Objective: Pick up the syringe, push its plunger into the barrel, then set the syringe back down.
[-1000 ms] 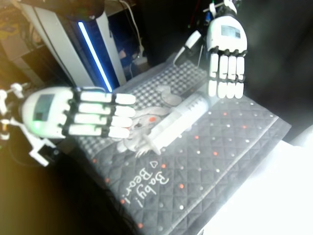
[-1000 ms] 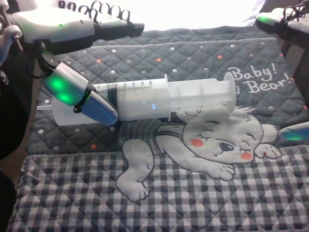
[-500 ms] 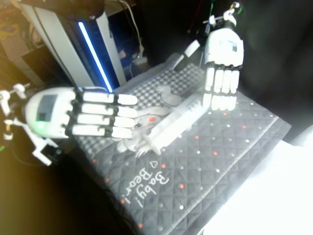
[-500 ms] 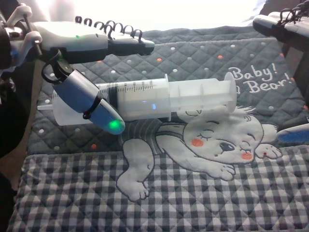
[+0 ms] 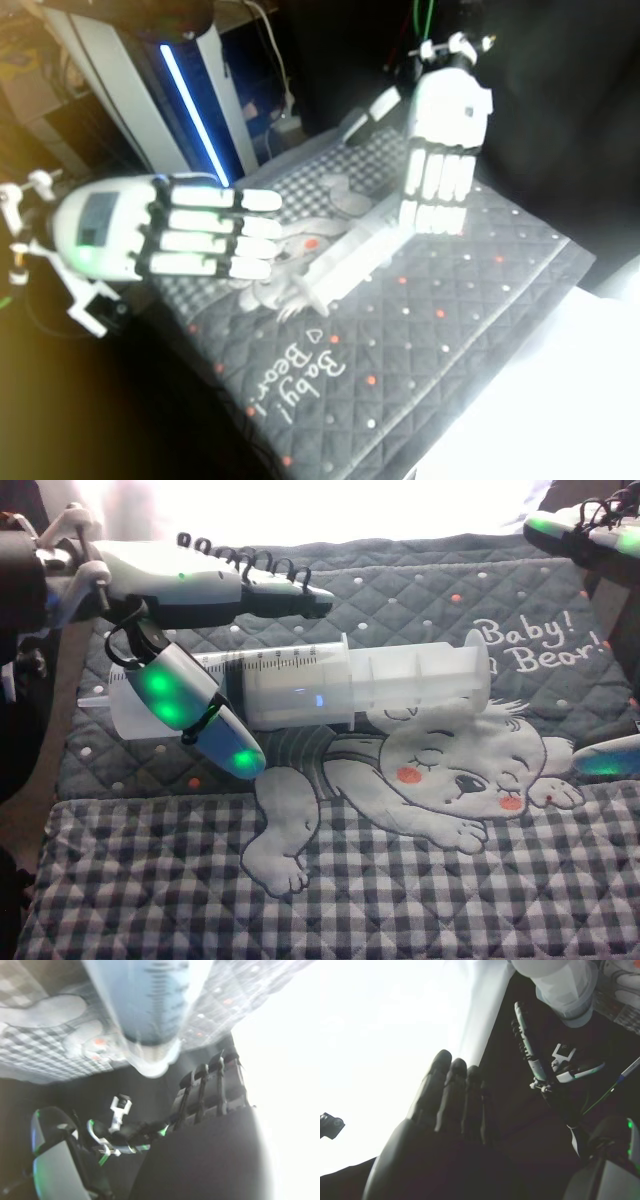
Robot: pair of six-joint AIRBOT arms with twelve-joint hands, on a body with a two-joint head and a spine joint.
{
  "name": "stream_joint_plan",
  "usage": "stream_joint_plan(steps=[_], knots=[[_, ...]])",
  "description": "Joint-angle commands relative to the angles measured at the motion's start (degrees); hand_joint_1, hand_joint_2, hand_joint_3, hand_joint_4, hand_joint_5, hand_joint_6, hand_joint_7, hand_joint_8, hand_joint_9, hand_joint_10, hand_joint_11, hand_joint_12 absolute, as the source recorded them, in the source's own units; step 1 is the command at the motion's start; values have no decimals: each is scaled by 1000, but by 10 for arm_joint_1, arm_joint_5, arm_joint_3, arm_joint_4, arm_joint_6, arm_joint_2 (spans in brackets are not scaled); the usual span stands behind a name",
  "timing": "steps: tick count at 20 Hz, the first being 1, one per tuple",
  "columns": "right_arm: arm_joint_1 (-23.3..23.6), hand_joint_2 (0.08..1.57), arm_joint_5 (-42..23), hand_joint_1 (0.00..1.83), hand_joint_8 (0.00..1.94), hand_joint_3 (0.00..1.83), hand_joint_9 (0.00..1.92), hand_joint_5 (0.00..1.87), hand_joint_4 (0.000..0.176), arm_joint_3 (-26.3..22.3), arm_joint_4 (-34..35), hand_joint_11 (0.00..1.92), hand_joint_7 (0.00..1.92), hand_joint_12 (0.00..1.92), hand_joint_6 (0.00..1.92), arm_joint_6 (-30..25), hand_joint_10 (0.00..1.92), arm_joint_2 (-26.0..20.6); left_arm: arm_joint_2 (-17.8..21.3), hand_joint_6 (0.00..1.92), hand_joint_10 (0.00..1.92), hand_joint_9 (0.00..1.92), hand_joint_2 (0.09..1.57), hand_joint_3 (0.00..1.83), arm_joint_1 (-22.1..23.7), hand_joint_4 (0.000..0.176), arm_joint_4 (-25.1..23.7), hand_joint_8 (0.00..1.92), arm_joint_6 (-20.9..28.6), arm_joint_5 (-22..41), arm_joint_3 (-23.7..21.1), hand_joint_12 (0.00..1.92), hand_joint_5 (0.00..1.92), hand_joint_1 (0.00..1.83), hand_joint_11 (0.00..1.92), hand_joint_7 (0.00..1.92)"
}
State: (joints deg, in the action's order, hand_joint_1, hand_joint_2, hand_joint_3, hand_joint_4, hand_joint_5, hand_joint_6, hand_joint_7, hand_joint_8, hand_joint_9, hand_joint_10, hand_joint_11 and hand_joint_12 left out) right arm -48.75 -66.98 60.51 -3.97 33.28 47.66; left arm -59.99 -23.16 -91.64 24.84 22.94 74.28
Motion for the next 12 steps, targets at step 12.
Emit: stream_joint_plan(steps=[12], knots=[[4,753,-70,624,1,0,208,131,13,0,16,132,249,257,1,-1,2,1,-42,0,3,28,644,4,-2,0,-52,0,46,-18,33,53,0,674,86,32]])
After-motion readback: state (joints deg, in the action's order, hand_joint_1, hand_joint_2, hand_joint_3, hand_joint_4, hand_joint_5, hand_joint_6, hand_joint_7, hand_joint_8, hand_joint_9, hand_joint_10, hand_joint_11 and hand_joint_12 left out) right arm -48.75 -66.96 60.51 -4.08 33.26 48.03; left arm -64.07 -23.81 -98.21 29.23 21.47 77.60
